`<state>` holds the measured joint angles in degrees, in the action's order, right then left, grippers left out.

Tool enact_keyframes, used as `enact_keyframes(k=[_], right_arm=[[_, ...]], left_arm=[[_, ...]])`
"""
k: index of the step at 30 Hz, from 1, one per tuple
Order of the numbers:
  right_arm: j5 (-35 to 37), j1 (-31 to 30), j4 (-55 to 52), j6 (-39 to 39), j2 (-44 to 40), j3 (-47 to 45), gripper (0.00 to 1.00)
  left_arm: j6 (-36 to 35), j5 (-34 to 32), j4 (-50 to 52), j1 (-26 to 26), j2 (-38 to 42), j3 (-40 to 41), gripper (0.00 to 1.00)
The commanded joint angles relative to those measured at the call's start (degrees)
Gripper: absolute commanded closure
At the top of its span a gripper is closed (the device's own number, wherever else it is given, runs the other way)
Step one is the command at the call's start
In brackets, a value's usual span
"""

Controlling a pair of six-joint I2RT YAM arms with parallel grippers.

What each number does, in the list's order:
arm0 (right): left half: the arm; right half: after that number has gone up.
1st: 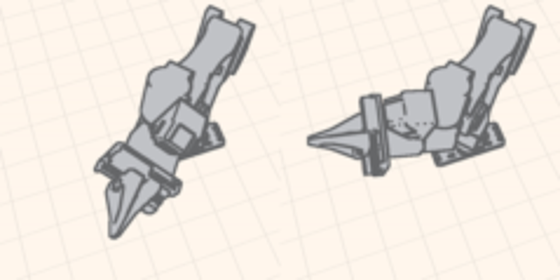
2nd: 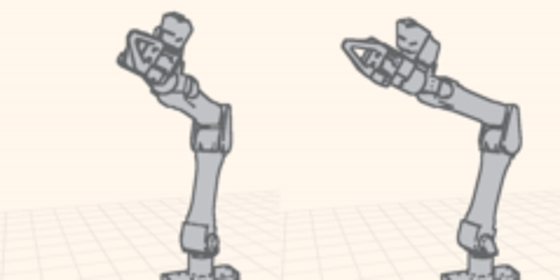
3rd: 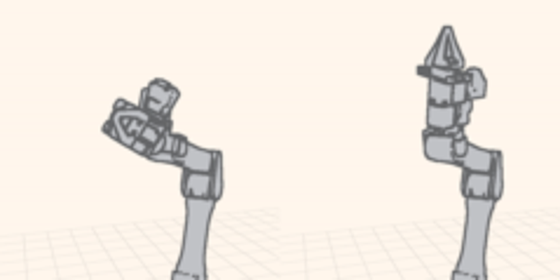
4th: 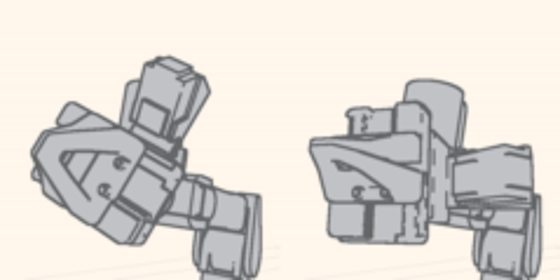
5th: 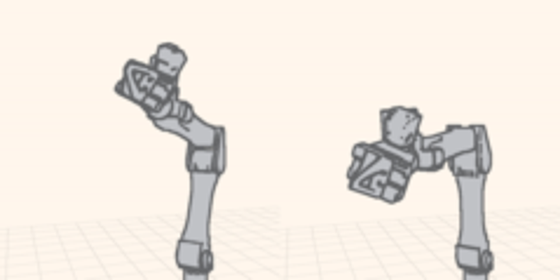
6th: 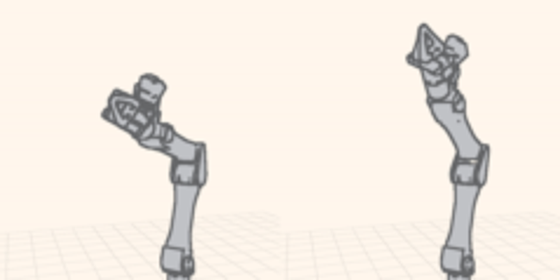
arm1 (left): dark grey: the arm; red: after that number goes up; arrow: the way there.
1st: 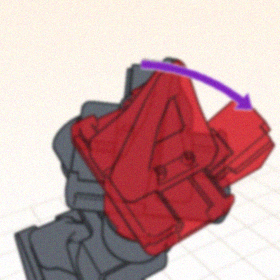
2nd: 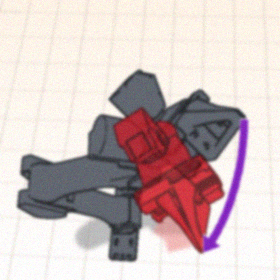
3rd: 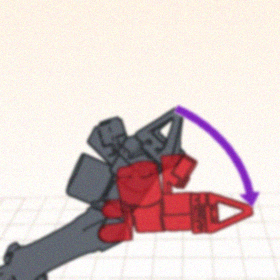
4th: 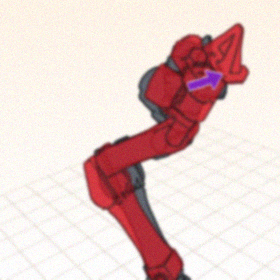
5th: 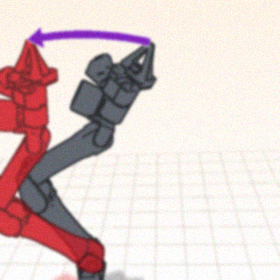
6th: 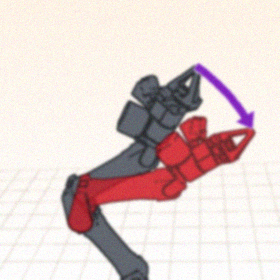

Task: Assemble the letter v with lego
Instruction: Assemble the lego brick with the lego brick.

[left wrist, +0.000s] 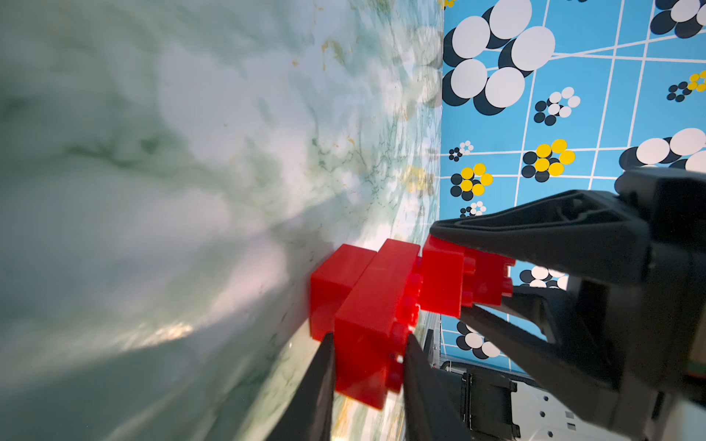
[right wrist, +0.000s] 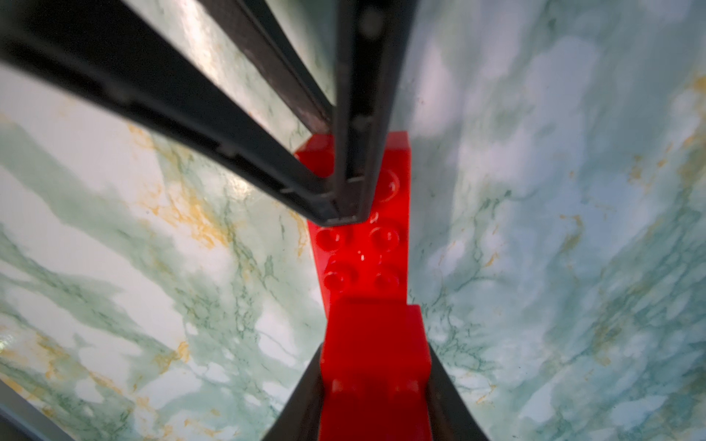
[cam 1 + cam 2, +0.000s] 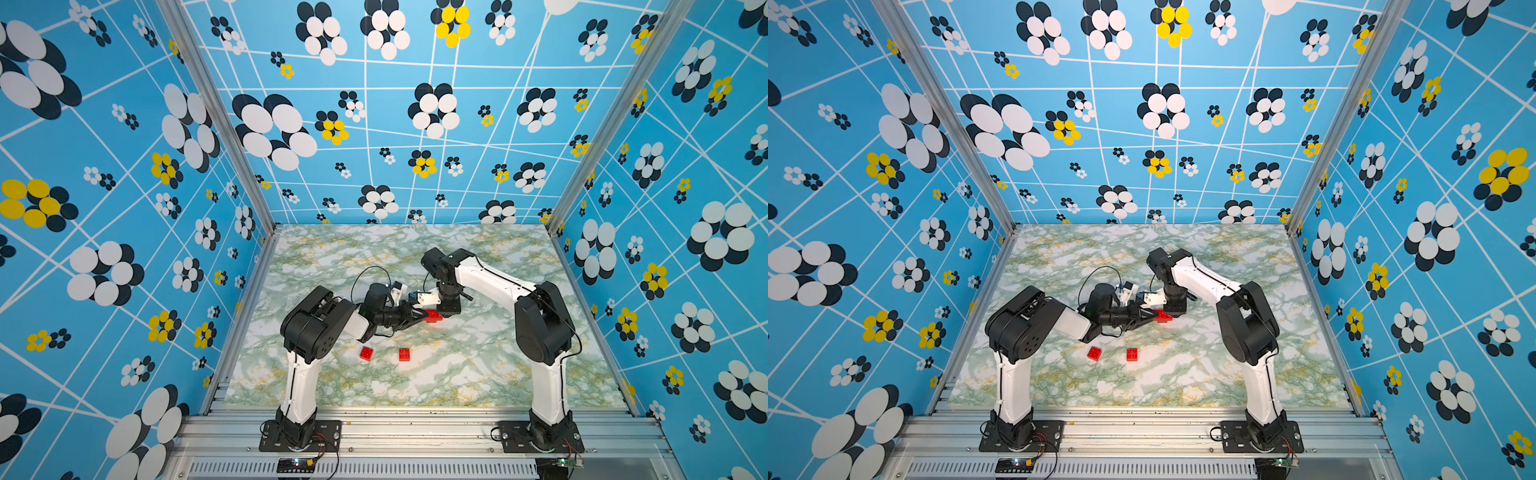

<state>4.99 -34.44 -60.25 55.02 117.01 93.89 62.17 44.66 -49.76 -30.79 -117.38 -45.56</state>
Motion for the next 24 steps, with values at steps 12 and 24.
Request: enact_keyframes(k=[12,24], right_arm=[[-2.82,-0.08,0.94,-0.3,-2.61,-3.6,1.0],[0.09,0.2,-0.4,-1.62,-1.02,-2.66,1.0]], left_arm=[[-0.3,-0.55,0.79,0.22,-2.03,0.21,0.72],[-0.12,-0.61,0.28,0.2,-1.99,0.38,0.72]])
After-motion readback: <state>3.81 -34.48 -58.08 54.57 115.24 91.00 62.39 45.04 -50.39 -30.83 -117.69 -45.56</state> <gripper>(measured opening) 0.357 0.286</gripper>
